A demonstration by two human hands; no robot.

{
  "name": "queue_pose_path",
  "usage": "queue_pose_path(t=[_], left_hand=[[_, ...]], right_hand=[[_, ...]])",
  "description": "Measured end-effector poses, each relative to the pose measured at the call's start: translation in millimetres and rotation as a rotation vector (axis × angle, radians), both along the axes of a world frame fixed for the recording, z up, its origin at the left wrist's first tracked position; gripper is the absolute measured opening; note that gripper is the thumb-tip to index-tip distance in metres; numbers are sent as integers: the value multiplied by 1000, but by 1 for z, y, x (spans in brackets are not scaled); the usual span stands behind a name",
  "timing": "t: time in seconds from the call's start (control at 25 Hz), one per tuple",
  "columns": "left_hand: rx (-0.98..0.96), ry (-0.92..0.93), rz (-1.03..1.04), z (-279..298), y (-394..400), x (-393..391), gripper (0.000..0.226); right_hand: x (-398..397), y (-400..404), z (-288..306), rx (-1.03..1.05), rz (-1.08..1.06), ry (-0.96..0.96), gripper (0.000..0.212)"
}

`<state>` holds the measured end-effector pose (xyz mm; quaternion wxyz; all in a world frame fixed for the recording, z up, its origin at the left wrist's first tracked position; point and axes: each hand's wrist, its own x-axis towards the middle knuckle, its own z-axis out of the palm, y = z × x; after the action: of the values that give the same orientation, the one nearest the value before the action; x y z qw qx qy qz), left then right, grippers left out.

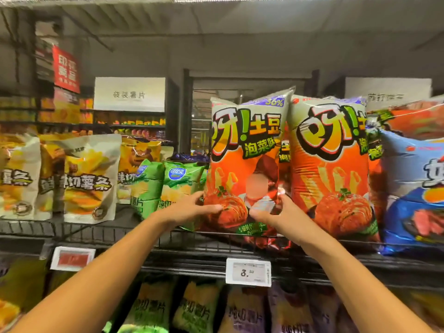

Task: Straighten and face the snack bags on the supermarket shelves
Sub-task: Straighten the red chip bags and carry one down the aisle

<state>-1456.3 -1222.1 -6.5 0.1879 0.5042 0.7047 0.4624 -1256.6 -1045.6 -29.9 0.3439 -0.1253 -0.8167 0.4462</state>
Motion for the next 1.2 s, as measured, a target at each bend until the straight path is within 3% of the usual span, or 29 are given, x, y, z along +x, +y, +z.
queue_pose_path(t=[0.04,0.16,0.28,0.36,0.64,0.76,0.96,1.2], left_hand=[[12,-20,-30,-2,0,-5,69],[58,-81,-79,-11,0,-20,78],[82,-88,-46,-14,-1,-26,89],[102,-127,-77,-16,-1,-28,82],[207,-163,-163,-16,-1,-24,52],[242,-123,-160,-14,-3,-21,53],[244,-53,-147,-14,-2,-15,61],[264,-57,-110,-12,-5,-13,72]], right_hand=[[-2,-1,0,3,-9,-1,90],[-9,-2,5,-39,-65,-5,122],[-10,-2,8,-104,-45,-9,127],[-11,-1,7,-119,-40,-39,133],[-10,0,4,-173,7,49,120],[-9,0,3,-177,-29,128,139],[-10,5,0,-201,22,208,128],[-11,7,0,-186,76,158,118]])
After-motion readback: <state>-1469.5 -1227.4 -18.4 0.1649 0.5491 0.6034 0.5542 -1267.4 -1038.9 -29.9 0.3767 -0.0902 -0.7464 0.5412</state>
